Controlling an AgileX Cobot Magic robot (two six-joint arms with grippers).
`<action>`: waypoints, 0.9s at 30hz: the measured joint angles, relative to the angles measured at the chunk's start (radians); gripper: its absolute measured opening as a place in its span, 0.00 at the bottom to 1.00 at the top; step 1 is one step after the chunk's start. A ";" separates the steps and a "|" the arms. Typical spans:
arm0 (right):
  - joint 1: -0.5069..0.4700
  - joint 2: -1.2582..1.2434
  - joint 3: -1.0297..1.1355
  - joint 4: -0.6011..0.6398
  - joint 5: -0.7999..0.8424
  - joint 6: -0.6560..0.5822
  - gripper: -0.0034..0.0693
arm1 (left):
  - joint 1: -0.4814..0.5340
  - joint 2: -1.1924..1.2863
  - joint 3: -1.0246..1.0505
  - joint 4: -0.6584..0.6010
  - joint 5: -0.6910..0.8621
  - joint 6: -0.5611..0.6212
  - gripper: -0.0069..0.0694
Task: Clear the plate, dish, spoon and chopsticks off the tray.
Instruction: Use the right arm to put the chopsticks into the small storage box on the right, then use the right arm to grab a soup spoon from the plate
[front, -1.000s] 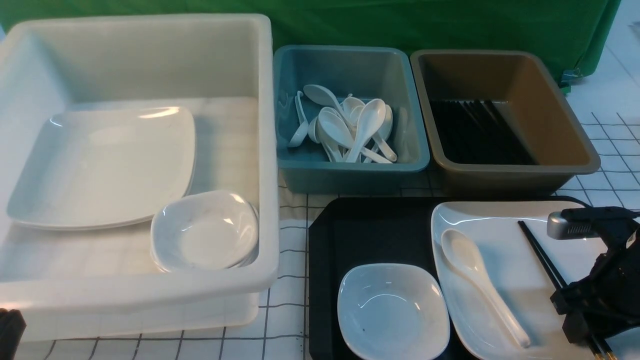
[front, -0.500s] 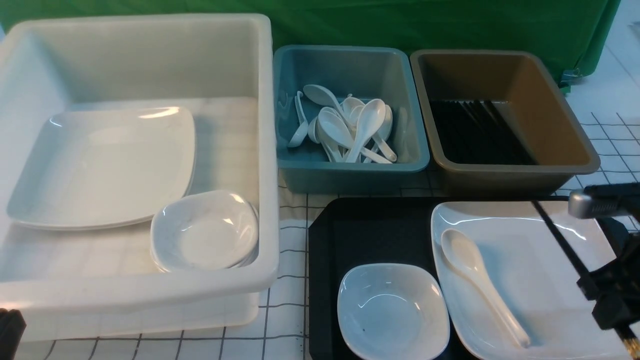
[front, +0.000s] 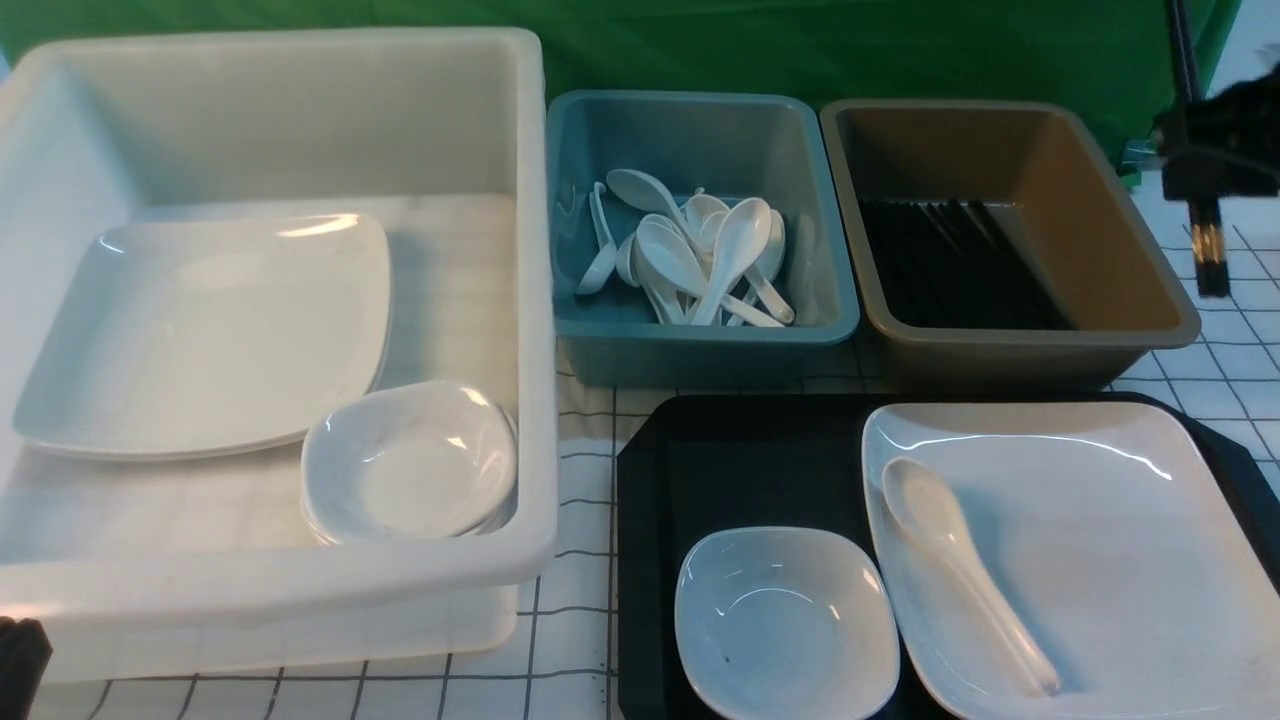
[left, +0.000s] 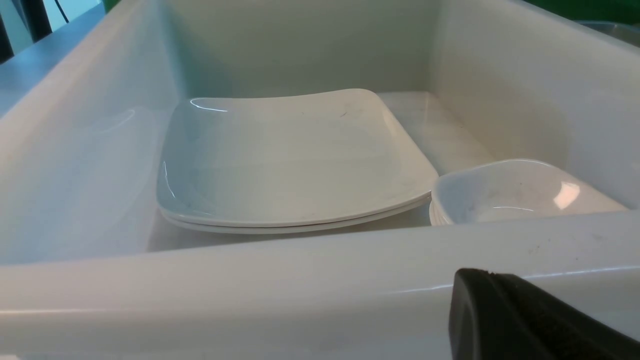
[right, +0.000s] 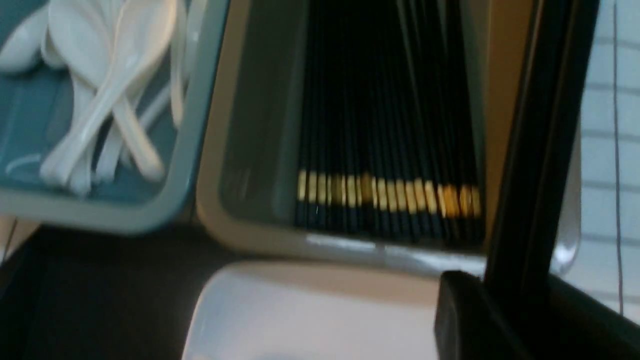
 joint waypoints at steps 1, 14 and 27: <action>0.000 0.057 -0.028 0.002 -0.084 0.000 0.22 | 0.000 0.000 0.000 0.000 0.000 0.000 0.12; 0.000 0.349 -0.048 0.016 -0.278 0.006 0.40 | 0.000 0.000 0.000 0.000 0.000 0.000 0.12; 0.001 0.130 -0.173 0.033 0.302 -0.055 0.16 | 0.000 0.000 0.000 0.000 0.000 0.000 0.12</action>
